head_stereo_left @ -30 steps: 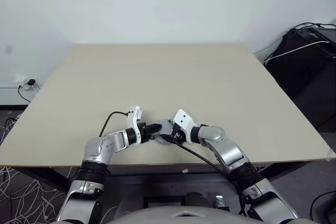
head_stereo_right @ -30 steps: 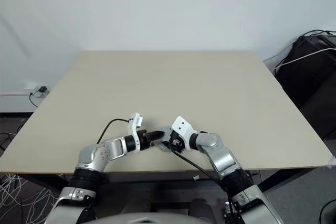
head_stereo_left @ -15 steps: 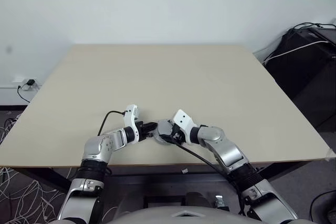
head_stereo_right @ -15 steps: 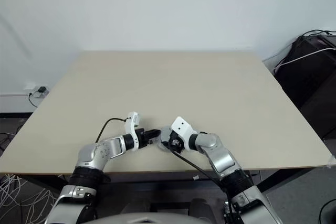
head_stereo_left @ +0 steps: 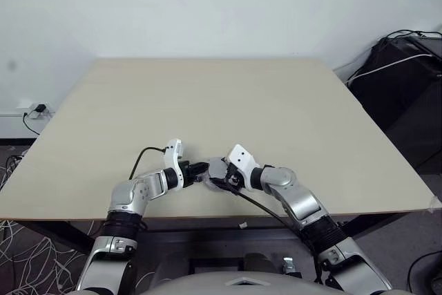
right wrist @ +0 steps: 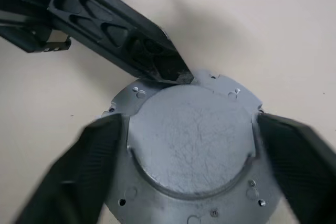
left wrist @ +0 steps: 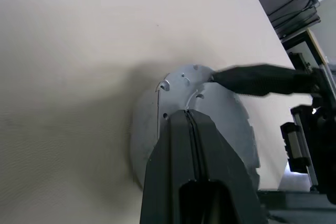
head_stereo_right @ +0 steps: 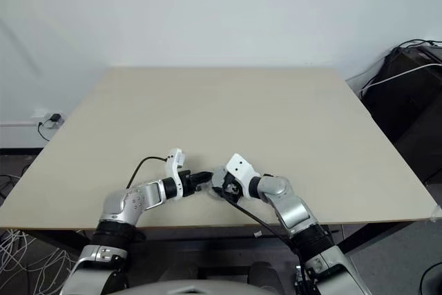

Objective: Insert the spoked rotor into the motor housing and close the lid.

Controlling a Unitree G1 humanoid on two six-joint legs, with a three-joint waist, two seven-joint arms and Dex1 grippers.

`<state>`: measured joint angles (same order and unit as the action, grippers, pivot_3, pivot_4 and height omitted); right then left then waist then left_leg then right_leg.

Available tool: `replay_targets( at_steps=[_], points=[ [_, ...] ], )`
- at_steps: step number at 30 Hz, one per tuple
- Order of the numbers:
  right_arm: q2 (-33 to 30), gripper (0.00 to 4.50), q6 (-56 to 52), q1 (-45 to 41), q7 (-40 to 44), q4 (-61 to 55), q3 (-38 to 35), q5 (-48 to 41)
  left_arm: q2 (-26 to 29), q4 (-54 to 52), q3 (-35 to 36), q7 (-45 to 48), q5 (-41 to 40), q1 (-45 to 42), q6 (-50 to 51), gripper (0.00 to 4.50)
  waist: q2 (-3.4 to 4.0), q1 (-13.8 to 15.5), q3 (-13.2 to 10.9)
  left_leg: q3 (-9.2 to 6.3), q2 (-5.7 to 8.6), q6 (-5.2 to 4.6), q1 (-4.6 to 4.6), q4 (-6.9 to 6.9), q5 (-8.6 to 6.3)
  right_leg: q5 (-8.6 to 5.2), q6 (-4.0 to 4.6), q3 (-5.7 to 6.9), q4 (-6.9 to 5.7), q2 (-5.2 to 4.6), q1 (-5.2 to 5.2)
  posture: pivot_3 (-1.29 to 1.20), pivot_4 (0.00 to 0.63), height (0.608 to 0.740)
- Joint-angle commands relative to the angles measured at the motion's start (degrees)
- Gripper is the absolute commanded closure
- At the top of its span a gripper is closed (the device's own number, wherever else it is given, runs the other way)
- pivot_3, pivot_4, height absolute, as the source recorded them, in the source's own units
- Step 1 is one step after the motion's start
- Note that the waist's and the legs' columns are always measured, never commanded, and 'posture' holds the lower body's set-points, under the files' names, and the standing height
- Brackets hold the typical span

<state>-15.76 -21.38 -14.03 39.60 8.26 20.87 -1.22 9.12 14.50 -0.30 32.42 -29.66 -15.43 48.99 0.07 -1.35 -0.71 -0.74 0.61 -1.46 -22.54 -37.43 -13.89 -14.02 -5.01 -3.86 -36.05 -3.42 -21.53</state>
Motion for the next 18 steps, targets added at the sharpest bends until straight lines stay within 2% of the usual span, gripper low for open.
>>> replay_targets(
  at_steps=[1,12,18],
  points=[
    [1.22,0.02,-1.81,0.49,-1.88,-2.87,-2.7,-1.73,-0.47,0.73,-2.24,0.04,1.26,0.35,1.92,4.5,0.0,0.09,0.0,-0.01,0.0,0.0,0.0,0.01,0.0,-0.01,0.01,0.0,0.0,-0.01,0.0,0.0,0.0,0.74],
    [-1.91,0.02,-6.13,4.07,-5.9,-17.49,-13.82,-7.36,-0.42,0.85,-2.3,0.19,1.52,0.6,1.77,4.5,-0.03,0.75,-0.02,-0.08,0.0,-0.01,-0.09,0.09,0.0,-0.04,0.05,0.02,0.06,-0.08,-0.05,0.0,0.0,0.74],
    [0.74,0.02,-17.61,11.72,-10.82,-22.0,-19.7,-13.16,-0.43,1.2,-2.34,0.33,1.78,0.43,1.31,4.5,-0.03,0.75,-0.02,-0.1,-0.02,-0.02,-0.09,0.2,0.0,-0.08,0.13,0.02,0.1,-0.08,-0.07,0.0,0.0,0.74]
  ],
)
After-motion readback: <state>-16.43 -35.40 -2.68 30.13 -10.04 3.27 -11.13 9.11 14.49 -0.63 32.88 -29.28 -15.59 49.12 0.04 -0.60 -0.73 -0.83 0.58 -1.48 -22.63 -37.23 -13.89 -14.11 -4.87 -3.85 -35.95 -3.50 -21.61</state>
